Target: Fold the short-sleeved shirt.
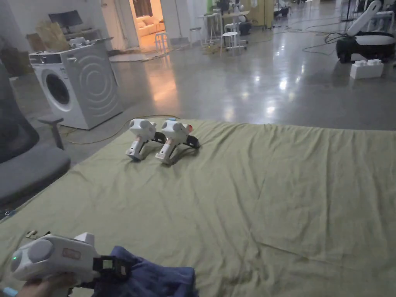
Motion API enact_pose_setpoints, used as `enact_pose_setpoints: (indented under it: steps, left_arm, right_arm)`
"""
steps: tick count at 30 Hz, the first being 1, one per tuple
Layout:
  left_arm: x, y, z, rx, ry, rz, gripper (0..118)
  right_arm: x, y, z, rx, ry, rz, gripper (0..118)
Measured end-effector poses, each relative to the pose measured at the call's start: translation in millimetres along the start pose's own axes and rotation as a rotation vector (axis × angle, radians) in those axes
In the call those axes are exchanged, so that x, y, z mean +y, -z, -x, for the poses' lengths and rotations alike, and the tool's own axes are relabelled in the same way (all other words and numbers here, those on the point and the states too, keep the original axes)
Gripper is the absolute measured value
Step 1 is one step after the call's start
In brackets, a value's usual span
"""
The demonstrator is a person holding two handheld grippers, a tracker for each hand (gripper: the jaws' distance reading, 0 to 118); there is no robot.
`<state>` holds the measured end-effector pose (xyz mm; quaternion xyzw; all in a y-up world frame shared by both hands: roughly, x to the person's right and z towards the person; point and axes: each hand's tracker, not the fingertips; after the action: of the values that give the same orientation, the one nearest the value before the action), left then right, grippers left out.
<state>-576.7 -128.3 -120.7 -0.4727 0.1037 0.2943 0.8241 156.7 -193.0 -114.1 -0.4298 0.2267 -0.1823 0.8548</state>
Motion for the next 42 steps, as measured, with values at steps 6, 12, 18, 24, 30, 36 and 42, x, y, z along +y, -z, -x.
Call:
enact_pose_setpoints:
  steps: [6, 12, 18, 24, 30, 36, 42]
  left_arm:
    - [3, 10, 7, 0.23, -0.151, -0.252, 87]
    - [-30, -86, -71, 0.193, 0.177, -0.586, 82]
    - [-111, -173, -199, 0.259, 0.64, -0.844, 82]
    - [-190, -197, -294, 0.093, 0.73, -1.041, 80]
    - [-210, -172, -314, -0.026, 0.69, -1.04, 35]
    - [-222, -182, -326, -0.017, 0.742, -1.013, 0]
    - [-222, -190, -319, -0.047, 0.679, -1.006, 0]
  right_arm:
    - [1, -5, 1, -0.012, -0.024, -0.001, 0]
    - [27, -27, 10, -0.059, -0.101, -0.117, 0]
    - [69, -79, 44, -0.088, -0.179, -0.374, 0]
    - [98, -122, 76, -0.147, -0.288, -0.558, 0]
    - [100, -145, 97, -0.194, -0.308, -0.677, 0]
    - [97, -174, 114, -0.21, -0.416, -0.707, 0]
    - [94, -175, 114, -0.263, -0.436, -0.733, 0]
